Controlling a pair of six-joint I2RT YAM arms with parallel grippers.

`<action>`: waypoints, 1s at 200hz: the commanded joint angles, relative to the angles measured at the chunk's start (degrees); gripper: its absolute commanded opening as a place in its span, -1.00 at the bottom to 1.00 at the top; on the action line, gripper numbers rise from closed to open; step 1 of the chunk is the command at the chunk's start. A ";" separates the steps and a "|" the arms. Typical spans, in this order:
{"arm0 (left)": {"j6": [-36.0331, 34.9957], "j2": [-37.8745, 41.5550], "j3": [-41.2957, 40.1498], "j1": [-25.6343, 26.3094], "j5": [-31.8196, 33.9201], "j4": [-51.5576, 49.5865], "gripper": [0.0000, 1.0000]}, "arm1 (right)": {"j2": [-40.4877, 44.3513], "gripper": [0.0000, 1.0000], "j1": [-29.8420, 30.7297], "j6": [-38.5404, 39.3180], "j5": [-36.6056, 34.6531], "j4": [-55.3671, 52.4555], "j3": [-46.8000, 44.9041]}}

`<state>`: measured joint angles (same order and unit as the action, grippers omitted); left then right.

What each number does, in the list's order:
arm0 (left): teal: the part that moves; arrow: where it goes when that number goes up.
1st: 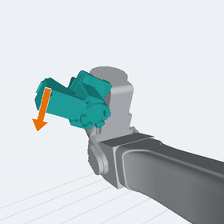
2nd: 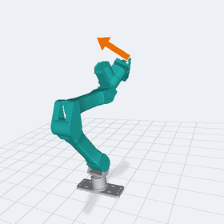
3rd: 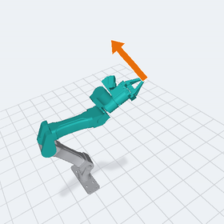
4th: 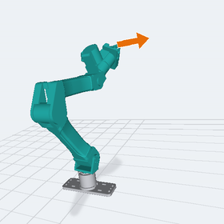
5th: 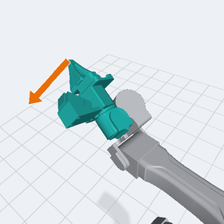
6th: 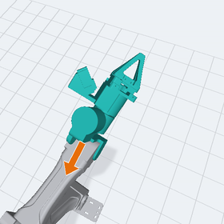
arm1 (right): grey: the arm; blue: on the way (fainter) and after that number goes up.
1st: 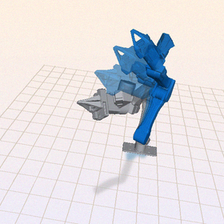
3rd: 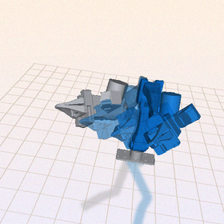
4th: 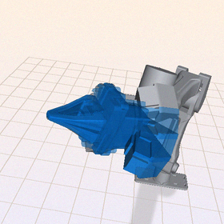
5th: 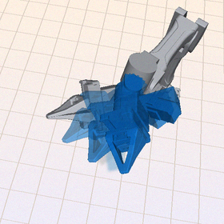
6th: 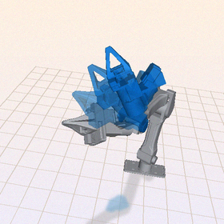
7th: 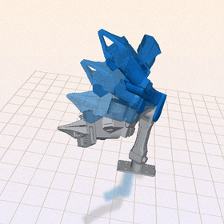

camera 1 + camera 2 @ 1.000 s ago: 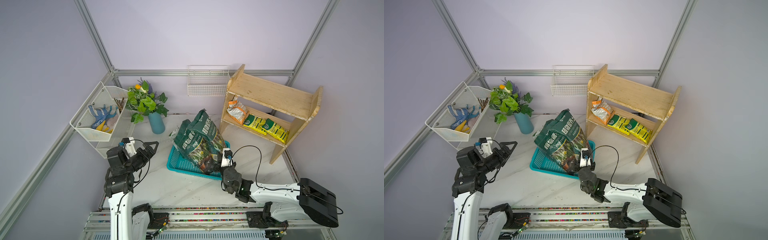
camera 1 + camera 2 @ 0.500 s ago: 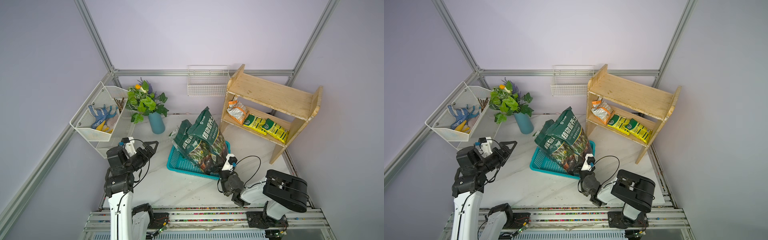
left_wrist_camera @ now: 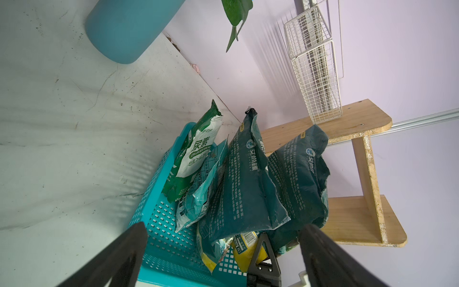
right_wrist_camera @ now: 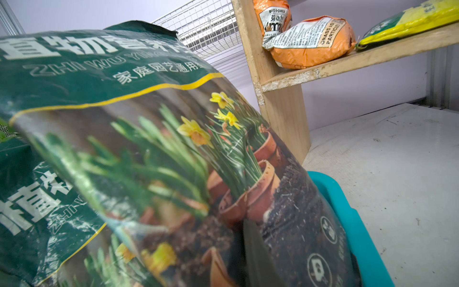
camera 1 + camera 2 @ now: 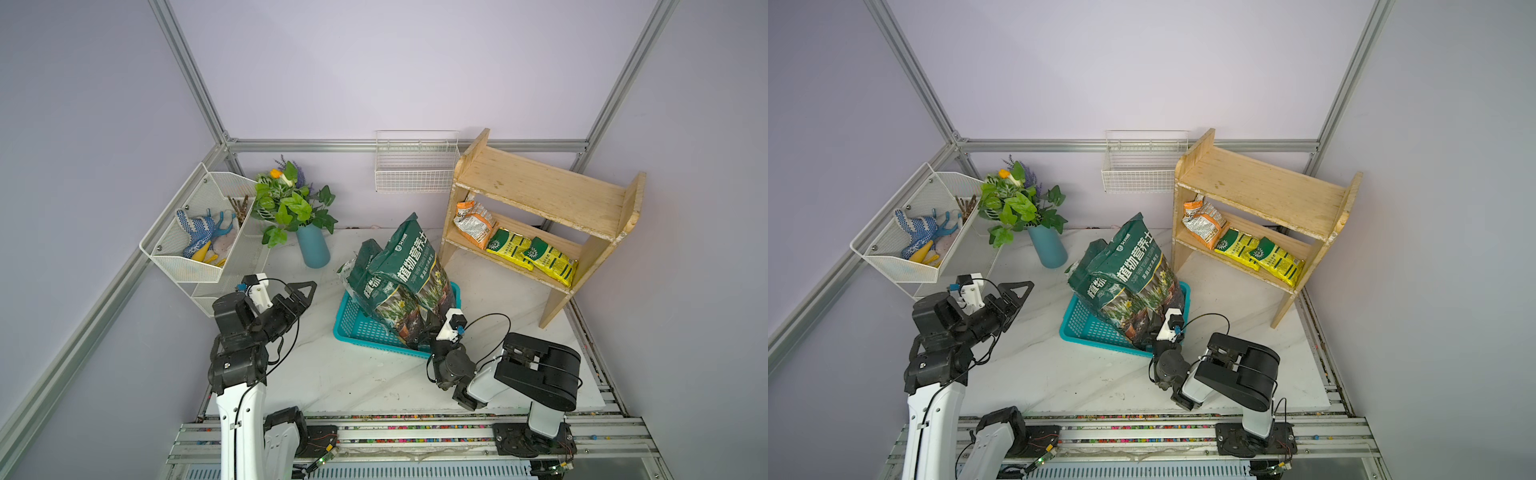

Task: Take down the fertilizer bag from the shelf
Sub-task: Place the fertilizer bag in the storage box.

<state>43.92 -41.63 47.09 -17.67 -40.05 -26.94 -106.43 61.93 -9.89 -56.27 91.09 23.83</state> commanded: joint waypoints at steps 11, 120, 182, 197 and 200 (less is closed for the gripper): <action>-0.06 -0.10 -0.85 -0.46 -0.10 1.25 1.00 | -8.82 -0.82 1.79 -5.53 5.98 1.10 -5.72; -0.22 -0.39 -0.92 -0.45 0.07 1.01 1.00 | 10.75 0.50 15.33 9.46 -5.66 -21.69 1.33; -0.15 -0.39 -0.74 -0.44 -0.02 0.85 1.00 | 45.60 0.52 15.60 1.57 3.38 -55.82 4.35; -0.15 -0.44 -0.77 -0.44 -0.11 0.84 1.00 | 49.73 0.56 15.64 2.35 3.78 -56.02 4.27; -0.15 -0.39 -0.73 -0.43 -0.09 0.86 1.00 | 50.37 0.58 15.58 2.50 3.53 -55.63 4.16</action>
<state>43.90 -42.11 47.09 -17.67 -40.03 -26.89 -60.73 77.38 -5.67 -56.49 47.72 27.49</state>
